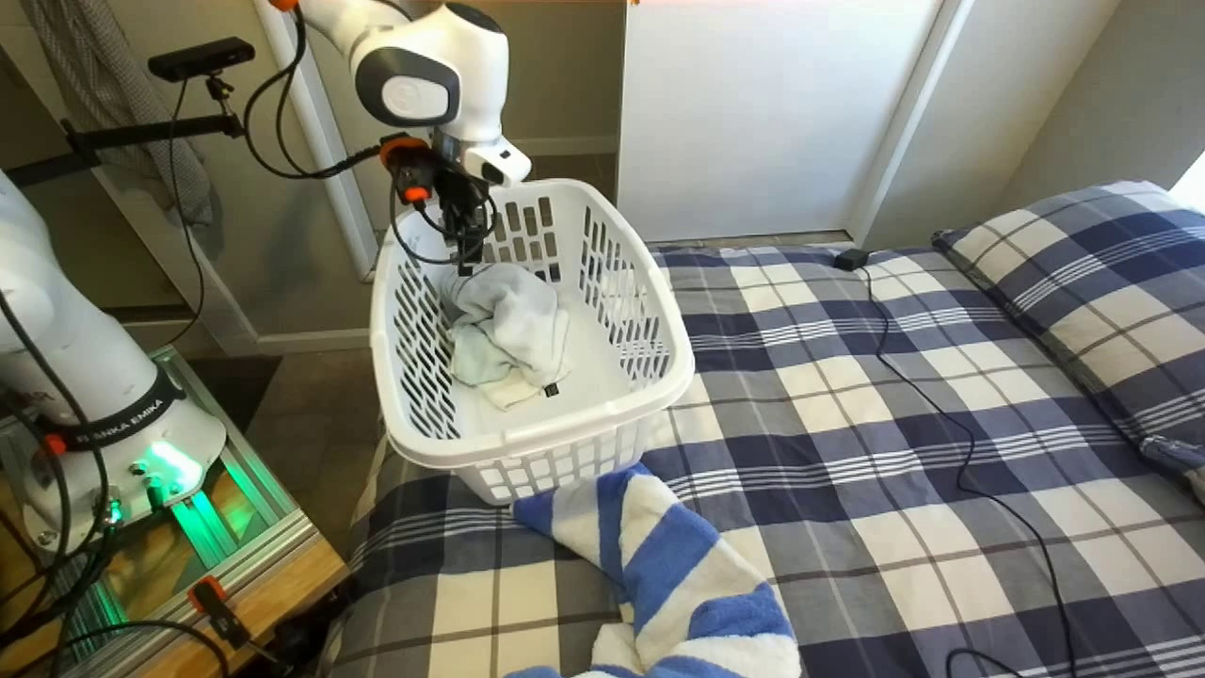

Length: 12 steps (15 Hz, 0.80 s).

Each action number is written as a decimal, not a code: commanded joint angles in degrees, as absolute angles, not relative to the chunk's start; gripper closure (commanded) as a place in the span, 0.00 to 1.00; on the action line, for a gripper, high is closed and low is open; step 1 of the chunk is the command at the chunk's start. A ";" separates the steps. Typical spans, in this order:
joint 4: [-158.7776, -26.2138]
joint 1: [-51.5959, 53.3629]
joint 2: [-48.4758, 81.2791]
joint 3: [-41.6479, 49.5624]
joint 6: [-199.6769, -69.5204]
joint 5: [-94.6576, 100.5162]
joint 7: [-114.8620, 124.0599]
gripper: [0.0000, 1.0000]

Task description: Remove one white and black towel from the laundry basket and put it on the bed

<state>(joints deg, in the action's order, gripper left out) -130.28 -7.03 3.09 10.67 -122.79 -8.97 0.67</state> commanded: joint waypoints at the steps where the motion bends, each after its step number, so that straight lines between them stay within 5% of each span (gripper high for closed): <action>1: -129.71 -7.73 4.83 9.61 -123.61 -8.88 1.71 0.00; 12: -127.56 -7.43 9.02 8.98 -123.99 -9.40 5.16 0.00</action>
